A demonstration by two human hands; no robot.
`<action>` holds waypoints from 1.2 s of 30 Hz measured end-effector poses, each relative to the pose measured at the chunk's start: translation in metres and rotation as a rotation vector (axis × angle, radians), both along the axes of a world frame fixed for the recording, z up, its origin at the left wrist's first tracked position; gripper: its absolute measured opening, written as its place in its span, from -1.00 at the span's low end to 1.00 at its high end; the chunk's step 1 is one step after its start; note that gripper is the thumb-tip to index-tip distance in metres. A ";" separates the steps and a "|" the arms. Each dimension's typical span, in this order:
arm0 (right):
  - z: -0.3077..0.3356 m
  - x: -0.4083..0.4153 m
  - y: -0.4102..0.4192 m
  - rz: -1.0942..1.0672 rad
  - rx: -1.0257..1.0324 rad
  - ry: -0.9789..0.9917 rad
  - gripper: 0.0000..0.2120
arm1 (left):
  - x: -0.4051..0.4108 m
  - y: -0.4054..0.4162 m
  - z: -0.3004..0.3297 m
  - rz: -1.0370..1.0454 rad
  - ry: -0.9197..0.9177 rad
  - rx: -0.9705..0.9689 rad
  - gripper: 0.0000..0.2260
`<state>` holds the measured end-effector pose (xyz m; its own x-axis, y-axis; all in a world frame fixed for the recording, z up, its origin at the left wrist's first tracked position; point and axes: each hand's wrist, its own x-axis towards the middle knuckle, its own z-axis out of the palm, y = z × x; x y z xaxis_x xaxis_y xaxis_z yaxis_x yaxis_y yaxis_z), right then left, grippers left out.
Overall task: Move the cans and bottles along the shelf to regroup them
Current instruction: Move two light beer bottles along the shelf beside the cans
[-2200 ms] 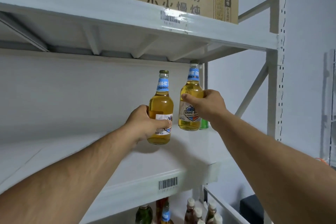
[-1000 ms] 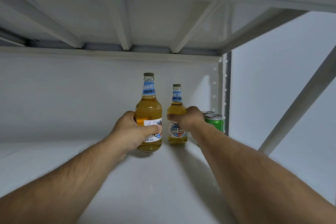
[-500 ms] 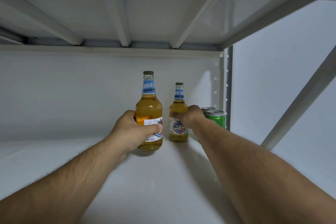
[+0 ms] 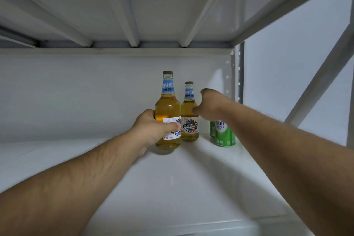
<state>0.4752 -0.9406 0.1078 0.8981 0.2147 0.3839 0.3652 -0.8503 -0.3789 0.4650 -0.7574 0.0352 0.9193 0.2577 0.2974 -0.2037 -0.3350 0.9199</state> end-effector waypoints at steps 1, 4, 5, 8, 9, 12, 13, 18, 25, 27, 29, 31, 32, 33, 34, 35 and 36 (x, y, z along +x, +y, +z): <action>0.004 -0.004 -0.006 0.001 -0.036 -0.025 -0.55 | 0.003 -0.005 0.002 -0.006 0.005 -0.003 -0.60; 0.008 -0.008 -0.020 -0.019 -0.120 -0.073 -0.47 | 0.012 -0.019 0.004 -0.030 0.019 -0.001 -0.47; 0.008 -0.008 -0.024 -0.029 -0.146 -0.072 -0.46 | 0.015 -0.025 0.005 -0.035 0.025 0.006 -0.42; 0.006 -0.008 -0.034 -0.047 -0.196 -0.056 -0.45 | 0.026 -0.040 0.004 -0.046 0.038 0.044 -0.36; 0.006 -0.009 -0.037 -0.049 -0.195 -0.054 -0.44 | 0.027 -0.046 0.004 -0.044 0.043 0.060 -0.36; 0.006 -0.009 -0.044 -0.054 -0.163 -0.054 -0.43 | 0.034 -0.057 0.002 -0.047 0.049 0.087 -0.37; 0.006 -0.009 -0.046 -0.054 -0.154 -0.055 -0.44 | 0.036 -0.060 0.002 -0.047 0.052 0.088 -0.41; 0.003 -0.009 -0.057 -0.052 -0.130 -0.055 -0.44 | 0.046 -0.061 -0.006 -0.028 0.078 0.097 -0.50; -0.001 -0.005 -0.063 -0.042 -0.103 -0.051 -0.42 | 0.051 -0.063 -0.010 -0.028 0.091 0.110 -0.53; -0.003 -0.005 -0.063 -0.040 -0.100 -0.044 -0.42 | 0.050 -0.064 -0.010 -0.022 0.095 0.100 -0.53; -0.004 -0.004 -0.064 -0.038 -0.096 -0.046 -0.41 | 0.049 -0.065 -0.010 -0.021 0.102 0.091 -0.53; -0.005 -0.003 -0.064 -0.036 -0.095 -0.047 -0.41 | 0.048 -0.065 -0.010 -0.019 0.106 0.091 -0.54; -0.006 -0.003 -0.064 -0.034 -0.094 -0.046 -0.40 | 0.048 -0.065 -0.010 -0.020 0.109 0.092 -0.54; -0.006 -0.003 -0.064 -0.032 -0.092 -0.046 -0.41 | 0.048 -0.065 -0.009 -0.021 0.110 0.090 -0.54; -0.007 -0.003 -0.063 -0.030 -0.089 -0.046 -0.41 | 0.046 -0.065 -0.009 -0.022 0.110 0.088 -0.55; -0.007 -0.003 -0.063 -0.027 -0.085 -0.044 -0.41 | 0.045 -0.066 -0.009 -0.021 0.106 0.089 -0.56; -0.008 -0.003 -0.063 -0.024 -0.083 -0.043 -0.41 | 0.044 -0.066 -0.009 -0.018 0.101 0.087 -0.56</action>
<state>0.4720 -1.0037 0.1000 0.8862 0.2262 0.4043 0.3590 -0.8869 -0.2907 0.5093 -0.8233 0.0262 0.9499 0.2184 0.2237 -0.1180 -0.4121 0.9035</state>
